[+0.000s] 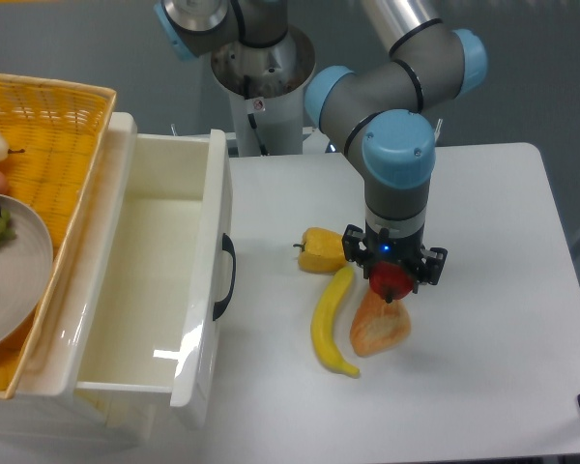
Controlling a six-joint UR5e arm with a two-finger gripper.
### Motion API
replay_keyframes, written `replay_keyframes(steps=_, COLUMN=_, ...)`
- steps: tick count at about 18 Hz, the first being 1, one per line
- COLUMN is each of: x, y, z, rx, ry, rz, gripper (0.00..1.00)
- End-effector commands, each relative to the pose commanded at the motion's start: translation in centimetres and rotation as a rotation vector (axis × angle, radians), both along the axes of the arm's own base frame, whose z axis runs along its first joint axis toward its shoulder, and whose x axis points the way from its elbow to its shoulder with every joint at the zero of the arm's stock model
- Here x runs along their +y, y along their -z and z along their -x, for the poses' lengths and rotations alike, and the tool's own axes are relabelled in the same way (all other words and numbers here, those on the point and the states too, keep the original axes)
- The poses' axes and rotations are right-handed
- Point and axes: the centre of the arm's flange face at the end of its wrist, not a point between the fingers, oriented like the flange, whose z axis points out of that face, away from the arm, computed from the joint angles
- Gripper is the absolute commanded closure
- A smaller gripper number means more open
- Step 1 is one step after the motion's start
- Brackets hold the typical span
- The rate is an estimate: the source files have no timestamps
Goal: Place the red pepper in the upper white drawer
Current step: 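Close the gripper on the red pepper and lift it off the table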
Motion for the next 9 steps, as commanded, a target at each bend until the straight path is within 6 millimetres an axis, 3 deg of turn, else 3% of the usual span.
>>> replay_keyframes(steps=5, x=-0.5, y=-1.3, z=-0.6, rx=-0.013, ry=-0.031, rz=0.000, gripper=0.56)
replay_keyframes(steps=9, x=0.2, y=-4.0, z=-0.8, rx=-0.024, ry=-0.190, rz=-0.103, gripper=0.56)
